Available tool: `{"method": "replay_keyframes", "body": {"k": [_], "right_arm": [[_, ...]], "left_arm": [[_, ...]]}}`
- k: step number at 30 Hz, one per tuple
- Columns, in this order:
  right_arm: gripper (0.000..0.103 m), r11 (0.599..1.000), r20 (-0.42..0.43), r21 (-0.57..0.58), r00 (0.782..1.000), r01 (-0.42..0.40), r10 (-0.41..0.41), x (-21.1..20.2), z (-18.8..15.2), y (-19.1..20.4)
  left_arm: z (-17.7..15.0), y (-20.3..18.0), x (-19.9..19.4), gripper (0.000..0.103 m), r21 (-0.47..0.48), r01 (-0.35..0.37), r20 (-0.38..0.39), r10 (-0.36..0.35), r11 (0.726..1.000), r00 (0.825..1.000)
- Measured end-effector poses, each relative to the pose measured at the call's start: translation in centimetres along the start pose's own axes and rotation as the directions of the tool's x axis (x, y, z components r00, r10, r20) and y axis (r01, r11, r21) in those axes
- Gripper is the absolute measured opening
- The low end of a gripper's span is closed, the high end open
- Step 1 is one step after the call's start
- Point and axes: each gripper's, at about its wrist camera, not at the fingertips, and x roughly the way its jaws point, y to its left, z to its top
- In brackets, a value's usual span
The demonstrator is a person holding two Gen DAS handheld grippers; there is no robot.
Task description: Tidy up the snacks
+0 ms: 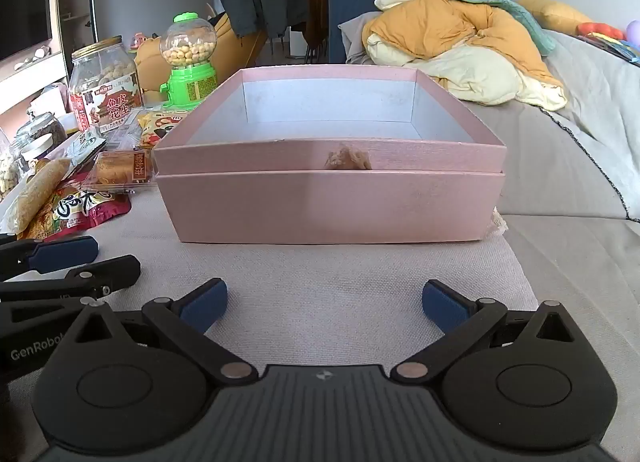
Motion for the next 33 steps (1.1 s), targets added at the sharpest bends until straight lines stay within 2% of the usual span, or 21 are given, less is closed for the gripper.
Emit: {"method": "replay_keyframes", "body": {"k": [33], "right_arm": [[0.103, 1.0, 0.009, -0.003, 1.0, 0.002, -0.002, 0.02, 0.01, 0.05]], "left_arm": [[-0.13, -0.21, -0.5, 0.048, 0.001, -0.001, 0.0, 0.001, 1.0, 1.0]]}}
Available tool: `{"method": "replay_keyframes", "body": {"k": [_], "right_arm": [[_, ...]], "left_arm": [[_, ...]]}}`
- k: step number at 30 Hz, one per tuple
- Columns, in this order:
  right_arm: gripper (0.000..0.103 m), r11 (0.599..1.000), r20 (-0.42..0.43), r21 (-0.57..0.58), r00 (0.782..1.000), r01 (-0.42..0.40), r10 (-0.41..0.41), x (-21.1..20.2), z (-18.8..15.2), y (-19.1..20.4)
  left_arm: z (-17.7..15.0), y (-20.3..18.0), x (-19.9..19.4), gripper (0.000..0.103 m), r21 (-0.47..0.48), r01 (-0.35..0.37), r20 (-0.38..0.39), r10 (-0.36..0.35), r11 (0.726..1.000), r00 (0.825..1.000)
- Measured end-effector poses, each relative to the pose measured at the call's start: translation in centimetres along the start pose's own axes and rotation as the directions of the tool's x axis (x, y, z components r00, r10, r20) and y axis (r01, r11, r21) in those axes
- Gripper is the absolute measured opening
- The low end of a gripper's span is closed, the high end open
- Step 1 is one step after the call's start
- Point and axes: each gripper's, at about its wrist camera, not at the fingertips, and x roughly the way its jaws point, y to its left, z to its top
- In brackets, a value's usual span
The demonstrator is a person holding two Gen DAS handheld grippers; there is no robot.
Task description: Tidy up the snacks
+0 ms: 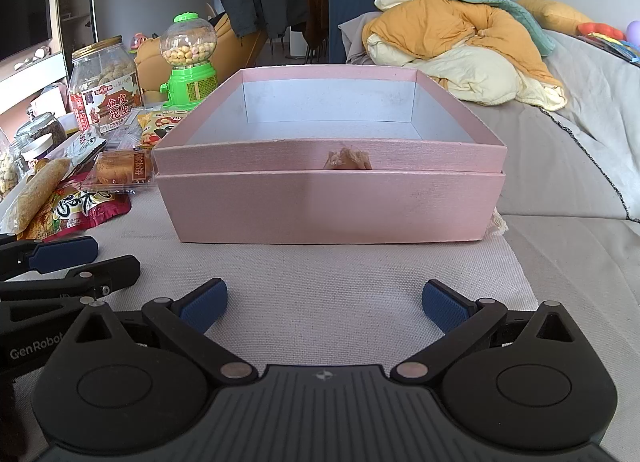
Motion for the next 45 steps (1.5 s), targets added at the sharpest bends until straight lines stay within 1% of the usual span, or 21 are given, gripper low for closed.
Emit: {"method": "replay_keyframes", "body": {"k": [45], "right_arm": [[0.103, 1.0, 0.001, 0.001, 1.0, 0.0, 0.0, 0.0, 0.0, 0.04]], "left_arm": [[0.03, 0.15, 0.24, 0.049, 0.004, -0.003, 0.0, 0.003, 1.0, 1.0]]}}
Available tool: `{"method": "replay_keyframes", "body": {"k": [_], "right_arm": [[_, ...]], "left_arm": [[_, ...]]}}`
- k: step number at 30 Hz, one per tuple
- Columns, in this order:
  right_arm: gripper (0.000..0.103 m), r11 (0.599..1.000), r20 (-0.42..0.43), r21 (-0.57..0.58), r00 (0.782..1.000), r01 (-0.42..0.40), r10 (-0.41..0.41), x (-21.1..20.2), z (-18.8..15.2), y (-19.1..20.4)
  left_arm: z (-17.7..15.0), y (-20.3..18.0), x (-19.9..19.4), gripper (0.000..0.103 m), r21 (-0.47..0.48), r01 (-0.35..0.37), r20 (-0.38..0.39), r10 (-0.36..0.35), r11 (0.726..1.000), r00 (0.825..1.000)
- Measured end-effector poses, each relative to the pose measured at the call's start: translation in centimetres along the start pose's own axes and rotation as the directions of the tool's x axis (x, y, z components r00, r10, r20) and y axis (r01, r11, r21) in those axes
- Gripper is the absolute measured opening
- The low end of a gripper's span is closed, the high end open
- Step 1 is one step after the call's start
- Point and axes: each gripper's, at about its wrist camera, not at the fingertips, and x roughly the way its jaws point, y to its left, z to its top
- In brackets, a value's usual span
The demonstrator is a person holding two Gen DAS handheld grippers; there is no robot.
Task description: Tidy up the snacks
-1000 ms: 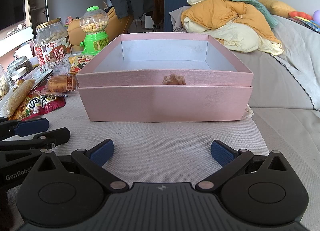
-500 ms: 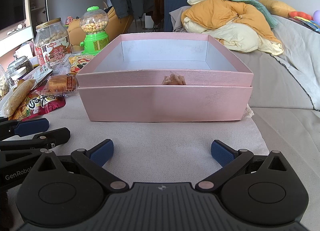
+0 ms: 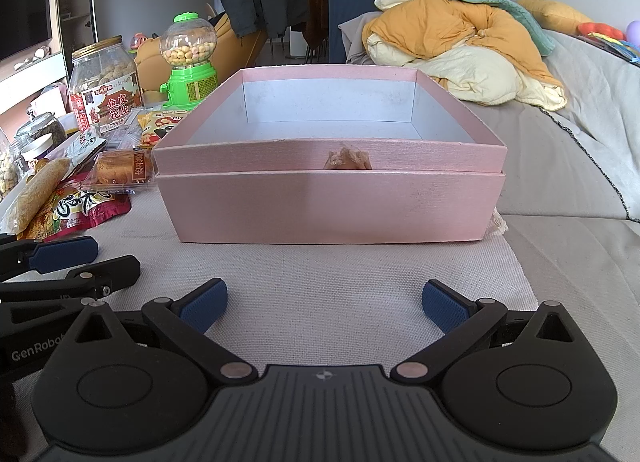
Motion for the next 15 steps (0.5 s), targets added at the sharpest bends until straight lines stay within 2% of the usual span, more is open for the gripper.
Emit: {"method": "replay_keyframes", "body": {"k": [15], "right_arm": [[0.103, 1.0, 0.0, 0.001, 1.0, 0.0, 0.0, 0.0, -0.04, 0.01]], "left_arm": [[0.14, -0.01, 0.13, 0.049, 0.003, -0.002, 0.0, 0.002, 1.0, 1.0]]}}
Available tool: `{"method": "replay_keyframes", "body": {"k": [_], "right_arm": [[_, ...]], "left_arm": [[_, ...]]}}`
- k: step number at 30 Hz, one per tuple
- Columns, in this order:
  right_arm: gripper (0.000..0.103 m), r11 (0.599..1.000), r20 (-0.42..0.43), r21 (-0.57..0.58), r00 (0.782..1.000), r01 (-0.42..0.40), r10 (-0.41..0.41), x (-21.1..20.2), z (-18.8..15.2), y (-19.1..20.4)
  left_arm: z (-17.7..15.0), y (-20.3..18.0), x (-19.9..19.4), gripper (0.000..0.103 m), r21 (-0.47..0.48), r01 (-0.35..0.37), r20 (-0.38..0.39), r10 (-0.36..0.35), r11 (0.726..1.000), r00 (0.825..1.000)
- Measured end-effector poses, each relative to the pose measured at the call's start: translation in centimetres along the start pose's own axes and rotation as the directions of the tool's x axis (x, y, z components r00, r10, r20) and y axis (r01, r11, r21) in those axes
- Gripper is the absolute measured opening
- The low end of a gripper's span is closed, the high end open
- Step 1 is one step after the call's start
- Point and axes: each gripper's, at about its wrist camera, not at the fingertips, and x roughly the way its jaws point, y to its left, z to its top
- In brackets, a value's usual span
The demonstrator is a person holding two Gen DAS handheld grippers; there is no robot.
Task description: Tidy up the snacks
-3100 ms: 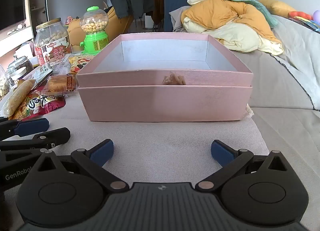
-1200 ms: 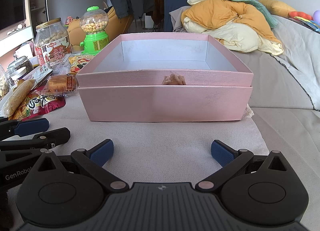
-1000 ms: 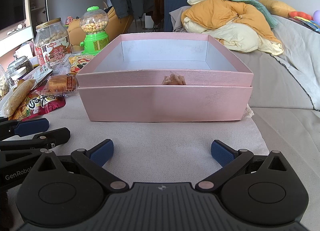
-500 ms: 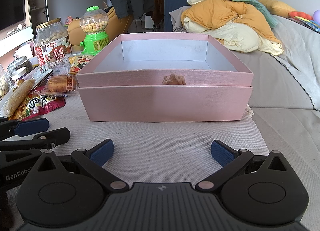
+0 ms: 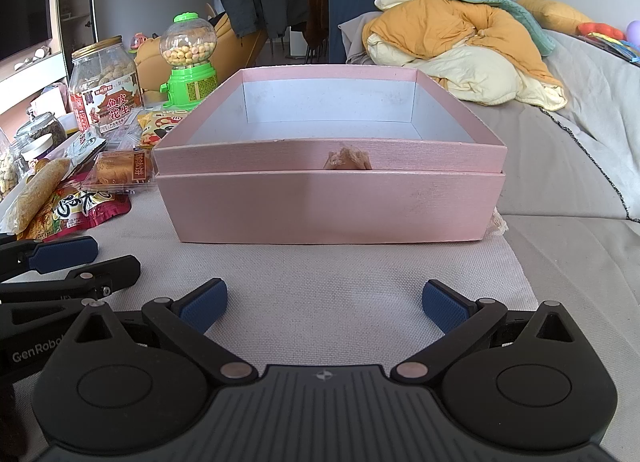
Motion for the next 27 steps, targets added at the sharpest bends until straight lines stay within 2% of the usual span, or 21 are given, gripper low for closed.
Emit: {"method": "replay_keyframes", "body": {"k": [11, 14, 17, 19, 21, 23, 27], "right_arm": [[0.103, 1.0, 0.0, 0.004, 1.0, -0.003, 0.003, 0.0, -0.4, 0.2], [0.103, 0.999, -0.039, 0.014, 0.999, -0.038, 0.038, -0.2, 0.1, -0.5], [0.103, 0.996, -0.116, -0.059, 0.991, -0.07, 0.063, 0.4, 1.0, -0.2], [0.103, 0.992, -0.14, -0.082, 0.986, -0.098, 0.086, 0.6, 1.4, -0.4], [0.103, 0.988, -0.147, -0.103, 0.984, -0.115, 0.099, 0.7, 1.5, -0.5], [0.103, 0.985, -0.175, -0.112, 0.978, -0.134, 0.113, 0.9, 2.1, -0.3], [0.101, 0.958, -0.158, -0.056, 0.95, -0.282, 0.27, 1.8, 4.2, 0.9]], "left_arm": [[0.1, 0.0, 0.0, 0.048, -0.003, 0.002, 0.0, -0.002, 1.0, 1.0], [0.5, 1.7, -0.3, 0.046, -0.08, 0.074, -0.023, -0.076, 0.994, 0.997], [1.6, 4.7, -1.7, 0.046, -0.159, 0.153, -0.019, -0.158, 0.975, 0.987], [2.3, 7.1, -3.5, 0.046, -0.193, 0.141, 0.032, -0.138, 0.971, 0.99], [2.7, 9.4, -4.9, 0.046, -0.218, 0.096, 0.069, -0.082, 0.971, 0.994], [2.9, 11.5, -5.2, 0.046, -0.258, 0.05, 0.063, -0.035, 0.965, 0.997], [2.9, 14.3, -3.8, 0.046, -0.321, -0.004, 0.002, 0.005, 0.947, 1.0]]}}
